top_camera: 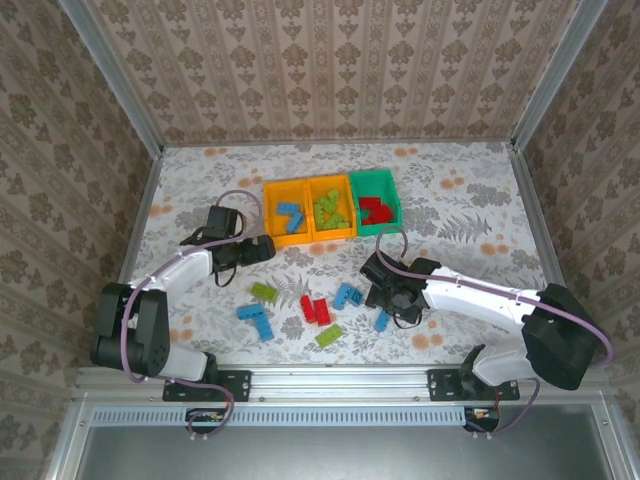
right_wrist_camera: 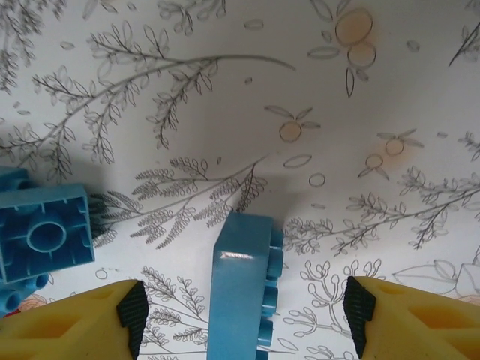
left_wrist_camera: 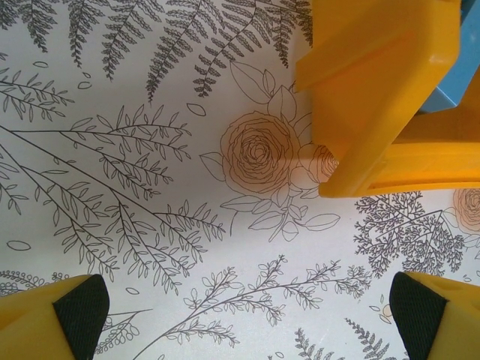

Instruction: Sort the legos into containers by color

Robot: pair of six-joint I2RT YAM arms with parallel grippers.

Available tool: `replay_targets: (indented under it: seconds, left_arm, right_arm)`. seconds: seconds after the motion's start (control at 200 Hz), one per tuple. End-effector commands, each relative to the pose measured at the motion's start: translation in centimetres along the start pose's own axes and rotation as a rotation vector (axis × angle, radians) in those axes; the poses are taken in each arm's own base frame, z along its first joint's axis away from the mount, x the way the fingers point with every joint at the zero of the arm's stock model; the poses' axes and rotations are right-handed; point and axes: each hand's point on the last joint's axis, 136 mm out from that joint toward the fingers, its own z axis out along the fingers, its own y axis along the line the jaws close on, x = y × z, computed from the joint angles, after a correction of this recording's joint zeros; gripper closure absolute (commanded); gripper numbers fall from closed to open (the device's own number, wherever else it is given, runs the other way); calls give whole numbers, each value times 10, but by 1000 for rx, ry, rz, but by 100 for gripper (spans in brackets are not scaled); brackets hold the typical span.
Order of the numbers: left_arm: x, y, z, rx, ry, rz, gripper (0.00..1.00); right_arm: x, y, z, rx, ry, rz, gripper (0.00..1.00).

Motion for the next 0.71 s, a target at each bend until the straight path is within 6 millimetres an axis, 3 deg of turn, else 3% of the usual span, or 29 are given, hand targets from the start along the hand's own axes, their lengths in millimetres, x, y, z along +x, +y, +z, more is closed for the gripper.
replay_targets:
  seconds: [0.0,0.225,0.44,0.54,0.7]
  left_arm:
    - [5,1,5,6,16,3,0]
    - [5,2,6,4,22,6,0]
    - [5,2,5,2,21,5,0]
    - [4,1,5,3,20,2,0]
    - [2,-1,4,9,18,3,0]
  right_arm:
    - [14,-5,7,23,45,31,28]
    - [26,-2,30,52,103,26,35]
    - [11,7,18,51,46,-16,67]
    - [-10,38,-1,-60,-37,-42,71]
    - [-41,127,-32,-328,-108,-169,71]
